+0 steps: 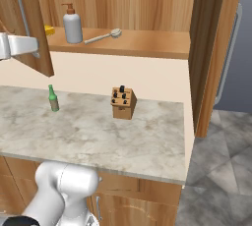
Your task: Pick the soap dispenser and dish brush from the cabinet and place them on the counter.
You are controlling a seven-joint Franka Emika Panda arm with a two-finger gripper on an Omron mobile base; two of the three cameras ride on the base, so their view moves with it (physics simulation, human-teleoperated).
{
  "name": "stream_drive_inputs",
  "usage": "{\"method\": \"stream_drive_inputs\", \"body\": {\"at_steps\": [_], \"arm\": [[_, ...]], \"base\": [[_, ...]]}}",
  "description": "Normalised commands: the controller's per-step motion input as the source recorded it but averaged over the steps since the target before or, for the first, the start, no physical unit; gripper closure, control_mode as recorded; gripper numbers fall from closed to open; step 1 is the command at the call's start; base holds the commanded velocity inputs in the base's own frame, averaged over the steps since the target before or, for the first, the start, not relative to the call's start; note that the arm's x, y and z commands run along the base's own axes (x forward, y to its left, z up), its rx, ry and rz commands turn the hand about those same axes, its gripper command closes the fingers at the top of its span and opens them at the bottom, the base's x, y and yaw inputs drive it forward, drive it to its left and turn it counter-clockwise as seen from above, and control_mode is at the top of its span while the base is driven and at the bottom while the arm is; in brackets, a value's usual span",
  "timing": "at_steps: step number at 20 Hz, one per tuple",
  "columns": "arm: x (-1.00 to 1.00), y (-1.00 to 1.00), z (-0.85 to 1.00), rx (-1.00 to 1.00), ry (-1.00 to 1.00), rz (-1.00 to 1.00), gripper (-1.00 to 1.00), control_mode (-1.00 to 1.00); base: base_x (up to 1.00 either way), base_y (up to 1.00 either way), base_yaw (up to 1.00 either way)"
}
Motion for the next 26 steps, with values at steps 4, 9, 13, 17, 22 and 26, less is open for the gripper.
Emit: {"method": "stream_drive_inputs", "body": {"at_steps": [4, 9, 13, 17, 22, 26], "arm": [[0.00, -0.59, 0.00, 0.08, -0.06, 0.17, -1.00, -1.00], [0.00, -0.42, 0.00, 0.11, -0.09, 0.23, -1.00, -1.00], [0.00, -0.42, 0.00, 0.12, -0.08, 0.28, -1.00, -1.00], [0.00, -0.41, 0.00, 0.12, -0.10, 0.30, -1.00, -1.00], [0.00, -0.35, 0.00, 0.09, -0.12, 0.27, -1.00, -1.00], [0.00, -0.07, -0.03, 0.02, -0.20, 0.16, -1.00, -1.00]], "base": [[0.00, 0.00, 0.00], [0.00, 0.00, 0.00], [0.00, 0.00, 0.00], [0.00, 0.00, 0.00], [0.00, 0.00, 0.00], [0.00, 0.00, 0.00]]}}
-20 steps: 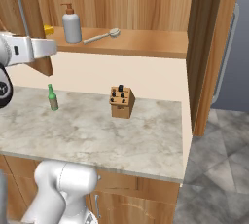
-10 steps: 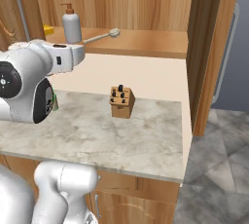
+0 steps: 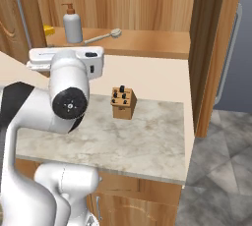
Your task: Pick the soap dispenser and dish brush from the cabinet and place them on the counter.
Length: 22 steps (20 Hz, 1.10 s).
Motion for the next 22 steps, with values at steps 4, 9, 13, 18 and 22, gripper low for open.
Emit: {"method": "stream_drive_inputs", "body": {"at_steps": [4, 9, 13, 18, 22], "arm": [[0.00, 0.00, -0.13, 0.00, -0.26, 0.11, -1.00, -1.00], [0.17, 0.00, -0.05, 0.00, -0.04, 0.00, -1.00, -1.00], [0.34, 0.00, 0.00, 0.00, 0.01, 0.01, -1.00, -1.00], [0.31, 0.04, 0.05, 0.00, 0.05, 0.05, -1.00, -1.00], [0.28, 0.16, 0.01, 0.00, 0.05, 0.06, -1.00, -1.00]], "base": [[0.00, 0.00, 0.00], [0.00, 0.00, 0.00], [0.00, 0.00, 0.00], [0.00, 0.00, 0.00], [0.00, 0.00, 0.00]]}}
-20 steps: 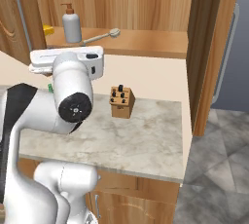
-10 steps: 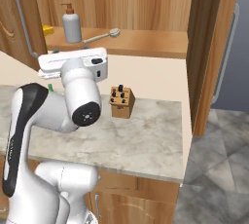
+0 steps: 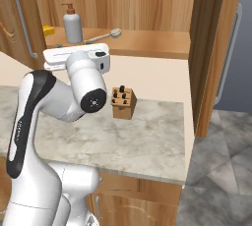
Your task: Pick the soap dispenser and dish brush from the cabinet and place them on the counter.
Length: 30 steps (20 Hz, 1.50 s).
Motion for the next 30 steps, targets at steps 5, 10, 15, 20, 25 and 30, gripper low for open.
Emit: {"method": "stream_drive_inputs", "body": {"at_steps": [5, 10, 15, 20, 25, 30], "arm": [[0.17, 0.20, 0.00, -0.03, 0.05, 0.02, -1.00, -1.00], [0.18, 0.14, 0.00, -0.01, 0.01, 0.01, -1.00, -1.00], [0.32, 0.03, -0.01, 0.00, 0.00, 0.00, -1.00, -1.00], [0.27, 0.09, -0.05, 0.00, 0.00, 0.01, -1.00, -1.00], [0.08, 0.33, -0.05, -0.01, 0.00, 0.08, -1.00, -1.00], [0.01, 0.41, -0.07, -0.03, 0.00, 0.09, -1.00, -1.00]], "base": [[0.00, 0.00, 0.00], [0.00, 0.00, 0.00], [0.00, 0.00, 0.00], [0.00, 0.00, 0.00], [0.00, 0.00, 0.00], [0.00, 0.00, 0.00]]}}
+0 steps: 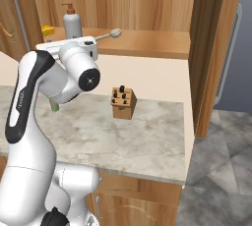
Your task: Pick the soap dispenser and dish brush from the cabinet and place them on the counter.
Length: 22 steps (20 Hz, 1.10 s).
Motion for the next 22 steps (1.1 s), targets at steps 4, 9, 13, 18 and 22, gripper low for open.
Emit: {"method": "stream_drive_inputs", "body": {"at_steps": [4, 9, 13, 18, 22], "arm": [[0.00, 0.42, -0.07, -0.04, 0.00, 0.11, -1.00, -1.00], [-0.18, 0.48, -0.08, -0.06, 0.00, 0.12, -1.00, -1.00], [-0.41, 0.60, -0.13, -0.08, 0.00, 0.13, -1.00, -1.00], [-0.57, 0.68, -0.15, -0.09, -0.02, 0.14, -1.00, -1.00], [-0.56, 0.72, -0.15, -0.11, -0.03, 0.13, -1.00, -1.00]], "base": [[0.00, 0.00, 0.00], [0.00, 0.00, 0.00], [0.00, 0.00, 0.00], [0.00, 0.00, 0.00], [0.00, 0.00, 0.00]]}}
